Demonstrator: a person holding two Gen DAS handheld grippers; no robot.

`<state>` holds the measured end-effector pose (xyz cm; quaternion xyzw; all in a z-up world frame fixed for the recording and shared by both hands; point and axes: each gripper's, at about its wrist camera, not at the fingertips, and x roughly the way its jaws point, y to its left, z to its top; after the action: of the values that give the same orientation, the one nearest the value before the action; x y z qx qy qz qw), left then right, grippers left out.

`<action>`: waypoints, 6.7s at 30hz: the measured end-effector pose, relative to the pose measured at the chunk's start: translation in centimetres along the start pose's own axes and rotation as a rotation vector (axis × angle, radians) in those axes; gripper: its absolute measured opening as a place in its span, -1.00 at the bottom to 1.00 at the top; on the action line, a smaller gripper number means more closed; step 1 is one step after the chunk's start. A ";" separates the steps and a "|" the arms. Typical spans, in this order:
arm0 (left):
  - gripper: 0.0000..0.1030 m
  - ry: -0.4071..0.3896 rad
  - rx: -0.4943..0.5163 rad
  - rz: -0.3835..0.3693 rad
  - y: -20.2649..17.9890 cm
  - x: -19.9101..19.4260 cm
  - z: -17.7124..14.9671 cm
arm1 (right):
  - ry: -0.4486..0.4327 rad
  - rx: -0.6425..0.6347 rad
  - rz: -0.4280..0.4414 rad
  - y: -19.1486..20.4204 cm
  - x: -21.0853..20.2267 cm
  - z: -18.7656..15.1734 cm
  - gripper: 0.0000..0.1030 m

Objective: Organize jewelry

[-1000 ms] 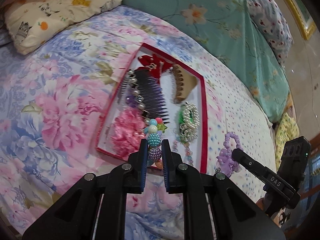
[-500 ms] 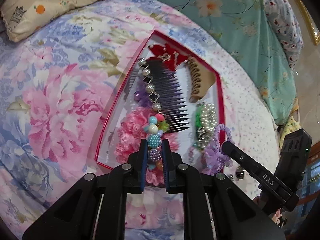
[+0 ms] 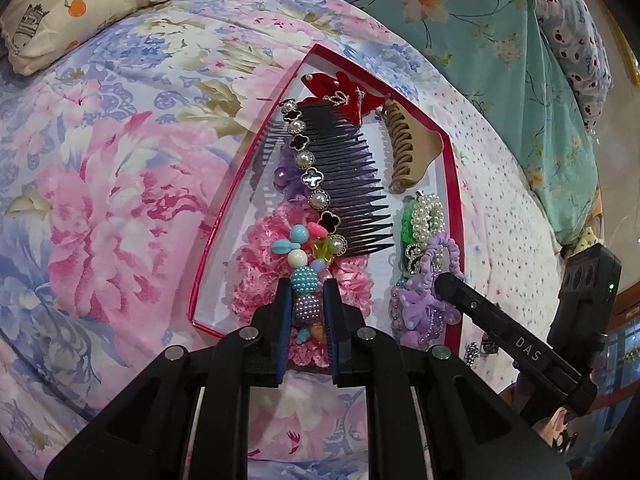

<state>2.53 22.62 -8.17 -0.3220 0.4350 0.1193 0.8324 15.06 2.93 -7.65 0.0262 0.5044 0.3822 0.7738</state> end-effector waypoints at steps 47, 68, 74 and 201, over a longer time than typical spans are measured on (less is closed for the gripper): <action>0.45 -0.032 -0.049 -0.026 0.1 -4.6 -2.2 | -0.118 0.163 0.123 -1.2 -6.9 -1.5 0.55; 0.65 -0.084 0.165 0.224 -2.6 -9.7 -5.7 | -0.165 -0.136 -0.122 3.2 -11.8 -4.3 0.96; 0.65 -0.142 0.233 0.266 -4.1 -12.3 -6.1 | -0.219 -0.299 -0.183 5.9 -14.4 -4.8 0.97; 1.00 -0.149 0.267 0.384 -4.1 -8.2 -4.0 | -0.037 -0.253 -0.115 5.1 -7.4 -3.7 1.00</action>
<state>-2.98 17.58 -1.52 -0.1110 0.4377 0.2403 0.8593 7.73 0.63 -1.65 -0.0937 0.4383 0.3971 0.8009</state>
